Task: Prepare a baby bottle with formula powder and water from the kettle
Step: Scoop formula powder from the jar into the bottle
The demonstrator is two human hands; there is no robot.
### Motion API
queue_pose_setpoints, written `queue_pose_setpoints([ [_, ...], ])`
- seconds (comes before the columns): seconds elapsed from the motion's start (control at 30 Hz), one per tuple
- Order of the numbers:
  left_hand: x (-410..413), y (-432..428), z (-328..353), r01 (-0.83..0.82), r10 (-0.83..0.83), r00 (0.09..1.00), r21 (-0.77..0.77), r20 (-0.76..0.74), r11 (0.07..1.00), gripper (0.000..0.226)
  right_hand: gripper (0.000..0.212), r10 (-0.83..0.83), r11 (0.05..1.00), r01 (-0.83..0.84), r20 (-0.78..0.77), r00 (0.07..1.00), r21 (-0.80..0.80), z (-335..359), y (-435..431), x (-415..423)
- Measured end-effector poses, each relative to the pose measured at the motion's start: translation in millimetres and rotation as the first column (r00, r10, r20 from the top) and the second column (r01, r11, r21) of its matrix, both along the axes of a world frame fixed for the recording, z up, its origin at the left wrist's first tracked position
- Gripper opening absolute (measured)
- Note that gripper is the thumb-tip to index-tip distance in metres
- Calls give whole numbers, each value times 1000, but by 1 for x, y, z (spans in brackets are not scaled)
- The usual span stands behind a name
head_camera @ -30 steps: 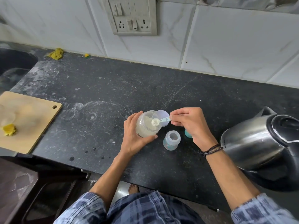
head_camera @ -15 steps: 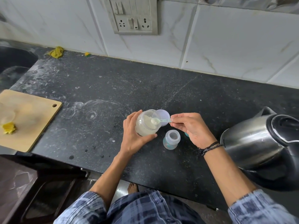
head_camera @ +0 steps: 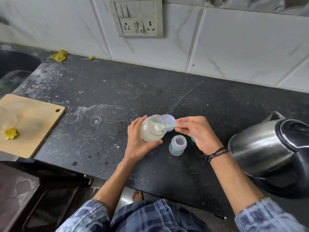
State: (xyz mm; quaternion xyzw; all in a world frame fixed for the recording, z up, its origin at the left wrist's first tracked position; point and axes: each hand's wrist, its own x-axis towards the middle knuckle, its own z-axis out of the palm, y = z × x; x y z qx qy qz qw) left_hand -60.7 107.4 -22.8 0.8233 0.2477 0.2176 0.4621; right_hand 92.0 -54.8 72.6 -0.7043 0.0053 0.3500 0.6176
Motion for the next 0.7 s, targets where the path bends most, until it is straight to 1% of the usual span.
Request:
queue_pose_setpoints([
  [0.1,0,-1,0,4,-4,1000,-3,-9,1000,103,6,-7,1000,8,50,999,-10,3,1,-2],
  [0.2,-1,0,1,1,-1,1000,-14,-8,1000,103,12,10,1000,-5,181,983,-27,5,4,-2],
  [0.3,-1,-1,0,-2,2,1000,-12,-15,1000,103,15,77,994,-39,383,921,-106,5,5,-1],
  [0.4,1,-2,0,-6,6,1000,-31,-23,1000,103,16,114,993,-76,513,851,-94,2,1,-1],
  [0.5,1,-1,1,-22,20,999,-51,-31,998,103,23,197,979,-129,558,806,-159,0,1,-2],
  [0.63,1,0,1,-24,23,999,-55,-27,998,101,20,210,976,-141,561,801,-164,-4,1,-1],
  [0.7,2,0,2,-30,28,999,-56,-29,998,100,18,208,977,-141,540,816,-163,-4,2,0],
])
